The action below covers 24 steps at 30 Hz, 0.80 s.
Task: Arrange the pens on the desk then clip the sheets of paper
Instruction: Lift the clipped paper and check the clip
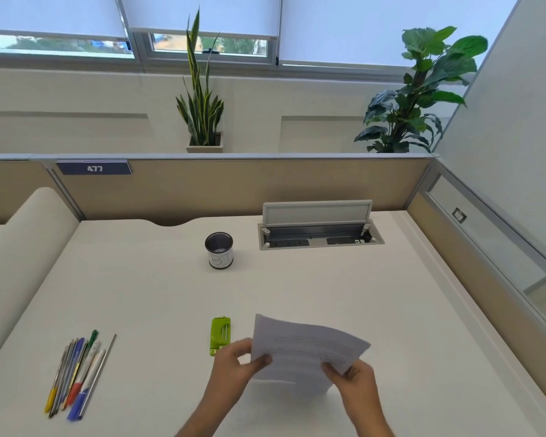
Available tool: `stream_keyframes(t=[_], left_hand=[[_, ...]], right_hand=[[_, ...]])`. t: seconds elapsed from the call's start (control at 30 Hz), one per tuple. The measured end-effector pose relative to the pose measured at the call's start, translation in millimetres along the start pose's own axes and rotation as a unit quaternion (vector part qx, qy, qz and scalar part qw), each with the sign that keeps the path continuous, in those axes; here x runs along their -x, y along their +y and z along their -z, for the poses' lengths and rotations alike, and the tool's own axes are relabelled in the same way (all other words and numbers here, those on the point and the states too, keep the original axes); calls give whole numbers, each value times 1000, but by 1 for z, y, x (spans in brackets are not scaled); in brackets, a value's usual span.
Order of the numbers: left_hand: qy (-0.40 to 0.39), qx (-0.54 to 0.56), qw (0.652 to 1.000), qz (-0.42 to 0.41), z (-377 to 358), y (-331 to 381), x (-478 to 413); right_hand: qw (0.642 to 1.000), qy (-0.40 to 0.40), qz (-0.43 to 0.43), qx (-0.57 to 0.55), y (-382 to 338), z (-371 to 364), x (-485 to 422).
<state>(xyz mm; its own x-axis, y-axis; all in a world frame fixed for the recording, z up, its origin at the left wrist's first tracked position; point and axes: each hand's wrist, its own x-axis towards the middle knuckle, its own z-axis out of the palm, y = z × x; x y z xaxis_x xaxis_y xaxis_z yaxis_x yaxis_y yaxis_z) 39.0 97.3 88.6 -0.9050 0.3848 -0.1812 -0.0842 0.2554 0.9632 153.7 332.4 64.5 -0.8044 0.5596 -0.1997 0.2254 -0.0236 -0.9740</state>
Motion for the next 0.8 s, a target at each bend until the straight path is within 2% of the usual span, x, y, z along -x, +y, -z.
stream_keyframes(t=[0.23,0.3,0.4,0.47,0.53,0.67,0.73,0.8], left_hand=[[12,10,1000,-7,6,-2,-2],[24,-2,999,-41,11,13,-7],[20,-77,987,-142,19,45,-12],[-3,-152,966,-211,23,68,-16],[-14,-230,939,-255,22,88,-20],[-29,-344,881,-323,4,114,-24],[-39,-400,842,-359,-11,122,-24],[-38,-439,810,-388,-27,126,-26]], right_hand=[[998,-9,-15,-59,-2,0,5],[997,-1,14,-74,-20,4,6],[990,61,118,-44,-53,22,7],[980,81,183,-23,-75,40,11],[966,94,234,62,-94,57,16],[934,28,275,229,-118,66,27],[944,-4,244,224,-118,64,26],[966,-4,210,151,-109,68,20]])
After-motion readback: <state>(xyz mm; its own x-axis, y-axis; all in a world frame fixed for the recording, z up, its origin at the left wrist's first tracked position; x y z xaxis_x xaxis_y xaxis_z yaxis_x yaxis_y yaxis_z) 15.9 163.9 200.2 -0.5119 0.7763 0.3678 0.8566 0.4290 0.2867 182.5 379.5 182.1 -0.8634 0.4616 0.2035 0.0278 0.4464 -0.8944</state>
